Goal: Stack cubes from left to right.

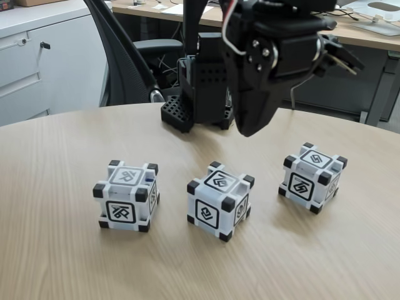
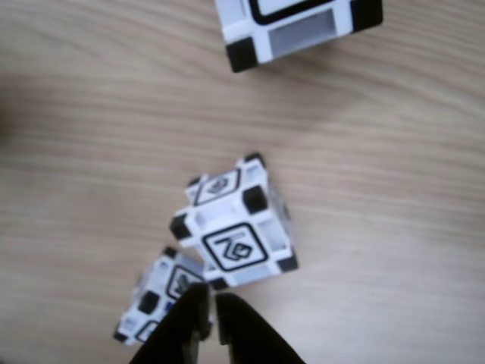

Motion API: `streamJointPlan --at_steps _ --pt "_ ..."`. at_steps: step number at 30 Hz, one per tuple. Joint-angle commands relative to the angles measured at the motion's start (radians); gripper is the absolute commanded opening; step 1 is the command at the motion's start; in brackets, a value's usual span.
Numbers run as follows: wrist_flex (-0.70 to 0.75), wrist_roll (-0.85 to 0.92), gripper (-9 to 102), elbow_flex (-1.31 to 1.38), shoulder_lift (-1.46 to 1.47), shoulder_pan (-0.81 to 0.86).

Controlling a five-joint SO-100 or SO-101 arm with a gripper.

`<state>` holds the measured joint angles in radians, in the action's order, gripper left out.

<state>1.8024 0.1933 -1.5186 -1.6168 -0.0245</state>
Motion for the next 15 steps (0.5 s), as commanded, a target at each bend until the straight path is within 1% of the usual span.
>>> streamJointPlan --at_steps 1,10,15 --pt "-0.006 -0.011 0 0.017 -0.008 -0.015" --pt "-0.006 -0.041 0 0.009 -0.008 -0.222" --pt "-0.006 -0.058 0 0.009 0.002 -0.298"
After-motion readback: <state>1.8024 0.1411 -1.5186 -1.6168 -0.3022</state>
